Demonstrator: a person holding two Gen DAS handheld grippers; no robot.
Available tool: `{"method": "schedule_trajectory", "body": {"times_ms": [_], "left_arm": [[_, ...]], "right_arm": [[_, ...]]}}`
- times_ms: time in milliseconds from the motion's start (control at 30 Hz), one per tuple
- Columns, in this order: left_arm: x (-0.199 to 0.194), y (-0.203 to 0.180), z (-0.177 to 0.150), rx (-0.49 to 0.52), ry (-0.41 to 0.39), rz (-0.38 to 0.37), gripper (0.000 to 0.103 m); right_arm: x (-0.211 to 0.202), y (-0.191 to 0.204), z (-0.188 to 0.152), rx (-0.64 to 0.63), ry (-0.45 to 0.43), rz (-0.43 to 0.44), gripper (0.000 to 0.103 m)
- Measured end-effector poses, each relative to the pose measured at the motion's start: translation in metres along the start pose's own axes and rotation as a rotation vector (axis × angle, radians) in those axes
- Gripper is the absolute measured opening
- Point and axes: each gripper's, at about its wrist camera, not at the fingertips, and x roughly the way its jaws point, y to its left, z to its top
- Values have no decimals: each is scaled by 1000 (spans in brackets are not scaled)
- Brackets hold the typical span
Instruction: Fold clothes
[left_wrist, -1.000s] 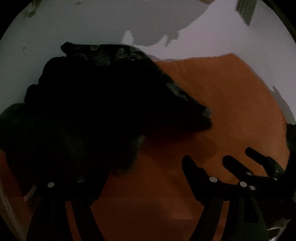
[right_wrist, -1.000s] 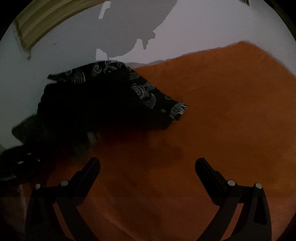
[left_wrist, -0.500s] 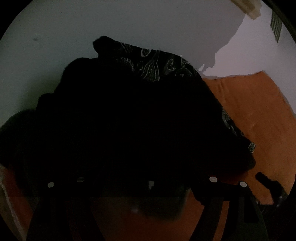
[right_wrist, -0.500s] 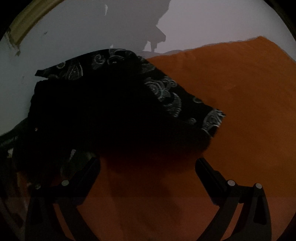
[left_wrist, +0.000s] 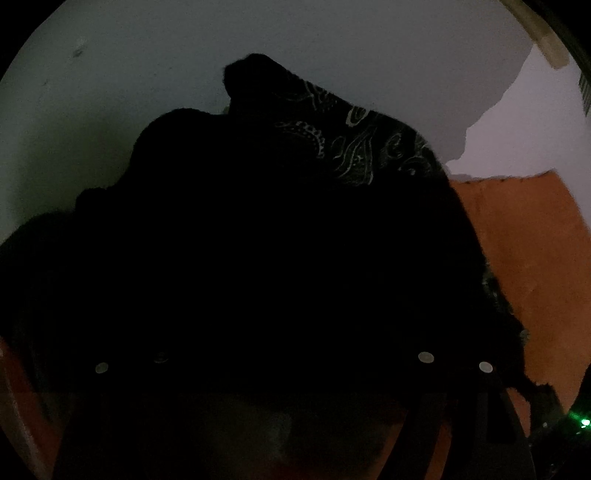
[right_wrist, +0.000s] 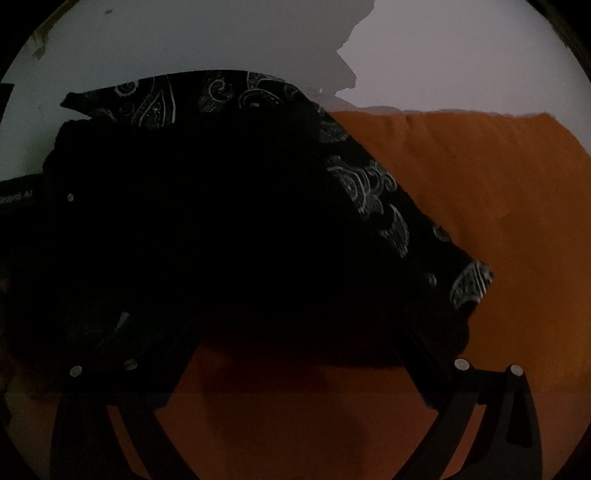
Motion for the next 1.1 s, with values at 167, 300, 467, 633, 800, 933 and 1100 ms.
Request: {"method": "schedule_trajectory", "body": {"times_ms": [167,300,467,633,800,933,1100], "left_arm": [[10,-7,5,-7,9,42,79],[11,-4,3,-23,0,18,25],[5,0,-3,-64,-21,-14,5],[-10,-9,-14,-55,-73,9,3],[-36,-16,-29,-32,-99,28,2],[-59,-32,-41,8,-129,23,1],[-92,-55,-60,82,-144,-20,0]], "right_arm": [[22,10,10,-19,57,-10,102],[31,20,14,-52,76,-11,58],[27,37,11,-173,66,-91,5],[0,29,1,-183,-25,-84,3],[-24,22,-9,-199,-75,-107,1],[-55,12,-20,-185,-94,-135,0],[-94,-7,-31,-122,-133,-205,0]]}}
